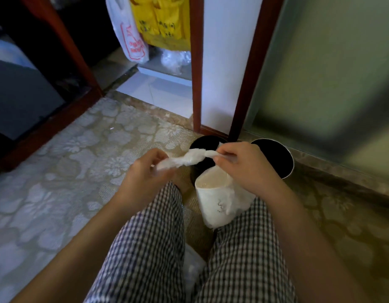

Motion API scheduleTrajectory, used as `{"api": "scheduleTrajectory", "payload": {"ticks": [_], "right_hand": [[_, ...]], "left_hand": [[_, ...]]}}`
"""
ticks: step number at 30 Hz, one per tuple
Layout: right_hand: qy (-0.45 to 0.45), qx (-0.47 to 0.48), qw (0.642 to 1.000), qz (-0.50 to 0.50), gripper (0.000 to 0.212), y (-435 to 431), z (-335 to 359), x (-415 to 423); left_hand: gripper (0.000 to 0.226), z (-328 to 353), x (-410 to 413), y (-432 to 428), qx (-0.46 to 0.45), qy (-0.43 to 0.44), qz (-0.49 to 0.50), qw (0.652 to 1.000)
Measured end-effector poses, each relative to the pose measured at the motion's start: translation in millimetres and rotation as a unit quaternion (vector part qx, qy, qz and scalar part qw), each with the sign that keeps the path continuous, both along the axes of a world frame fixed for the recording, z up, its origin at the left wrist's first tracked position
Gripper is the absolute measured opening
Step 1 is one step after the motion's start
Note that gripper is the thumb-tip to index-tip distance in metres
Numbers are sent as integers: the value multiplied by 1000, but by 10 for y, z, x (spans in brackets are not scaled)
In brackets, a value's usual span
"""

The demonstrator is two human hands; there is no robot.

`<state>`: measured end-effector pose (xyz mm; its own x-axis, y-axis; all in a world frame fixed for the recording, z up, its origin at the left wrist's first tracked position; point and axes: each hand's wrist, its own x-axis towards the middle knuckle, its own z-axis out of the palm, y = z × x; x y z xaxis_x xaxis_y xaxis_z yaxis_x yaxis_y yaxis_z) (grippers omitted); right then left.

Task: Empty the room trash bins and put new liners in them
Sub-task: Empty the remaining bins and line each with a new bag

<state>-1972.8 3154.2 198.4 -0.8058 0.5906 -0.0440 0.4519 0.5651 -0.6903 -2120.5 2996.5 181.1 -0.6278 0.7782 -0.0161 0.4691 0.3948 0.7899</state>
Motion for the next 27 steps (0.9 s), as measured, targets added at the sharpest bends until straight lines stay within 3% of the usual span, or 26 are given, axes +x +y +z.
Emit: {"api": "scheduleTrajectory", "payload": {"ticks": [5,9,12,16,18,20,27], "right_hand": [[7,13,999,45,18,-251,166,-29],[3,19,998,64,16,-346,219,-150],[-7,12,997,71,15,-298,237,-325],[-30,13,993,110,18,-283,163,-749],[-47,9,989,137,19,-295,99,-1029],[-62,5,985,159,19,-294,49,-1348],[-108,-11,958,266,22,-296,182,-2602]], "left_hand": [[14,104,81,-346,-2,39,51,998],[35,126,-41,-554,-44,62,75,994],[34,157,-210,-641,-43,9,108,993],[17,164,-440,-655,-68,-122,70,988],[27,128,-593,-638,-60,-181,50,980],[34,63,-803,-609,-70,-195,68,976],[20,134,-1753,-687,-87,-198,126,968]]}}
